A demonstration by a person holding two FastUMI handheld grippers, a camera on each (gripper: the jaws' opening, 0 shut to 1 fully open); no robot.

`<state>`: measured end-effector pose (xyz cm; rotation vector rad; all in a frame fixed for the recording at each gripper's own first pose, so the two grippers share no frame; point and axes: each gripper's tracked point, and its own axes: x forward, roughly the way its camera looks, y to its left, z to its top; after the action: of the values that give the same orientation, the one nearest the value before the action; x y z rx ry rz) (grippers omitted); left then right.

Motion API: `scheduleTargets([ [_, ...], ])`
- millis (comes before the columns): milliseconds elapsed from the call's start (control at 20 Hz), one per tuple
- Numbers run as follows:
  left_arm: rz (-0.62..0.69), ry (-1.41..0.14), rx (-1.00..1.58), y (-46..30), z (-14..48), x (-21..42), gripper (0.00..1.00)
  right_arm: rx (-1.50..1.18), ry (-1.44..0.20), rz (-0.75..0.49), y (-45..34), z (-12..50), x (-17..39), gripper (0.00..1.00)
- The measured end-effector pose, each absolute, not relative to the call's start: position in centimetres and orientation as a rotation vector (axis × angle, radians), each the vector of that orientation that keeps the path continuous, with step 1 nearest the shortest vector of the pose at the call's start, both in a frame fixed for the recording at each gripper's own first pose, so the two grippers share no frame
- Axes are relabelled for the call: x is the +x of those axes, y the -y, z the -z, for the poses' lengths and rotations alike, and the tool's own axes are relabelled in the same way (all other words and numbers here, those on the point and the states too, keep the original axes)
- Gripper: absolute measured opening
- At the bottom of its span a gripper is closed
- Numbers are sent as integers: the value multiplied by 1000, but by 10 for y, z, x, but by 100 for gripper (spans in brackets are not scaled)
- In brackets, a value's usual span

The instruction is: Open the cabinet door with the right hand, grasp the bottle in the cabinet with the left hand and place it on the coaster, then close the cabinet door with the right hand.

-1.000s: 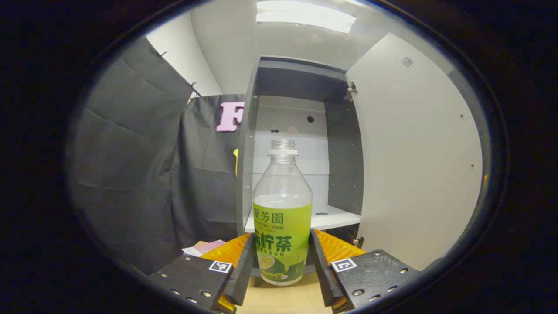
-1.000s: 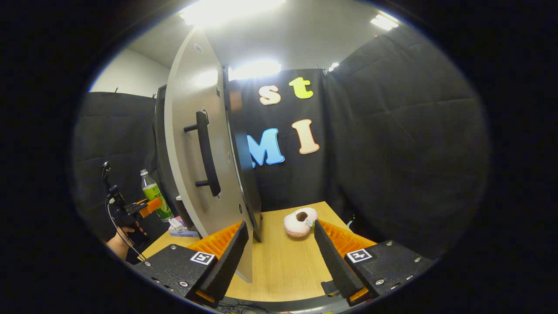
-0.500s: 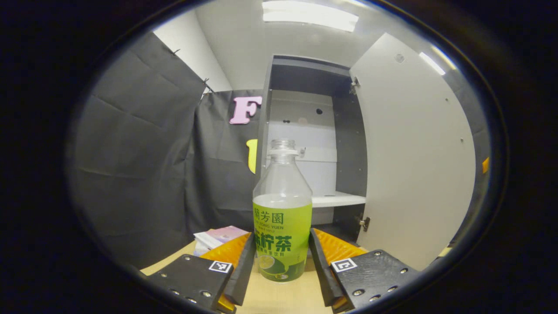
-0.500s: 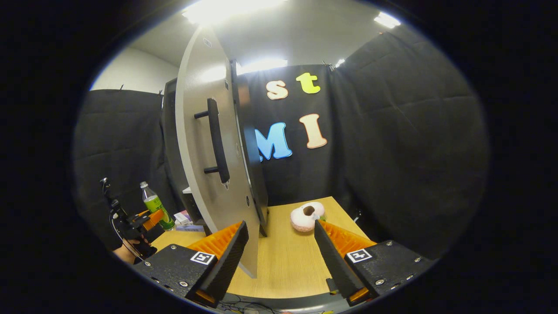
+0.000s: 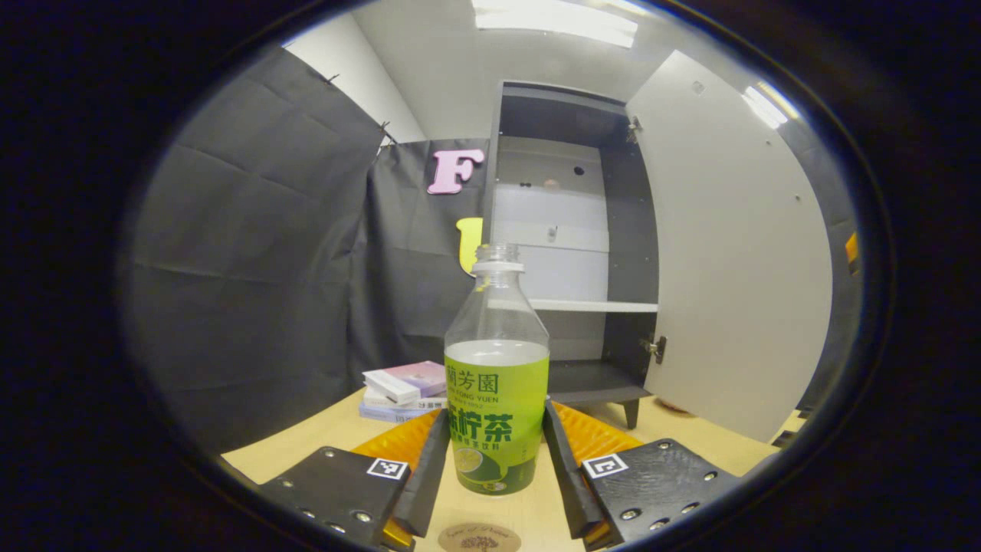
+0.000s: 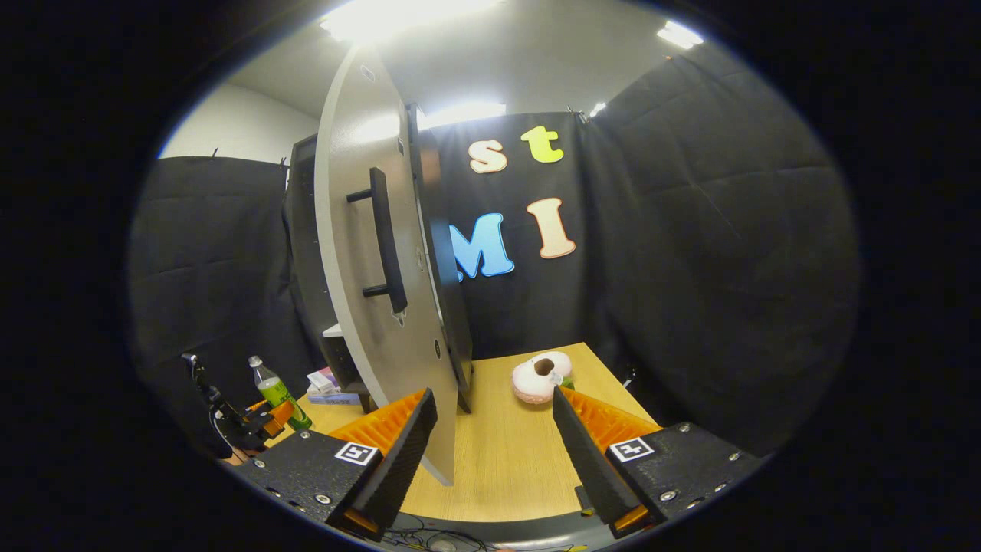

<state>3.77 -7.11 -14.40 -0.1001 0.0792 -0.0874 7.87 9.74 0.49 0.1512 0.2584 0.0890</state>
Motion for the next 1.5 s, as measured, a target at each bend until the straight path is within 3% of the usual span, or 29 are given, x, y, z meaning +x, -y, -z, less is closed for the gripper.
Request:
scheduleTargets([
  [100, 90, -94, -95, 72, 160, 29, 63, 157, -272, -87, -99, -1, 77, 94],
  [150, 88, -102, -88, 72, 168, 25, 67, 158, -279, -87, -99, 0, 76, 94],
  [400, 95, -145, -77, 74, 209, 10, 67, 136, -281, -81, -101, 1, 74, 94],
  [450, 94, -152, -76, 75, 216, 9, 63, 131, -285, -81, -102, 2, 72, 94],
  [500, 90, -163, -73, 72, 225, 9, 63, 126, -290, -81, -103, 4, 71, 91],
  [550, 83, -171, -74, 71, 232, 8, 63, 122, -295, -81, -104, 5, 71, 94],
  [800, 66, -203, -82, 67, 260, 6, 72, 99, -308, -83, -108, 8, 74, 94],
  [850, 64, -202, -74, 67, 263, 6, 67, 96, -316, -87, -110, 10, 75, 91],
  [900, 61, -198, -63, 67, 265, 6, 63, 90, -322, -89, -110, 13, 76, 94],
  [950, 61, -202, -56, 68, 270, 6, 67, 83, -326, -90, -111, 14, 76, 94],
  [1150, 44, -223, -61, 65, 282, 0, 67, 77, -338, -97, -114, 17, 79, 94],
  [1200, 44, -219, -58, 66, 281, -1, 72, 74, -341, -97, -114, 18, 79, 94],
  [1250, 49, -224, -52, 67, 283, -3, 67, 70, -340, -96, -113, 18, 80, 94],
  [1300, 49, -234, -41, 67, 285, -3, 72, 65, -337, -94, -112, 16, 80, 94],
  [1350, 46, -241, -33, 66, 285, -4, 69, 63, -333, -91, -110, 15, 79, 94],
  [1400, 45, -249, -31, 67, 284, -3, 71, 65, -329, -90, -109, 14, 79, 94],
  [1450, 46, -258, -35, 67, 282, -3, 81, 68, -326, -89, -109, 13, 79, 94],
  [1500, 46, -265, -36, 67, 280, -2, 84, 69, -324, -88, -107, 12, 79, 94],
])
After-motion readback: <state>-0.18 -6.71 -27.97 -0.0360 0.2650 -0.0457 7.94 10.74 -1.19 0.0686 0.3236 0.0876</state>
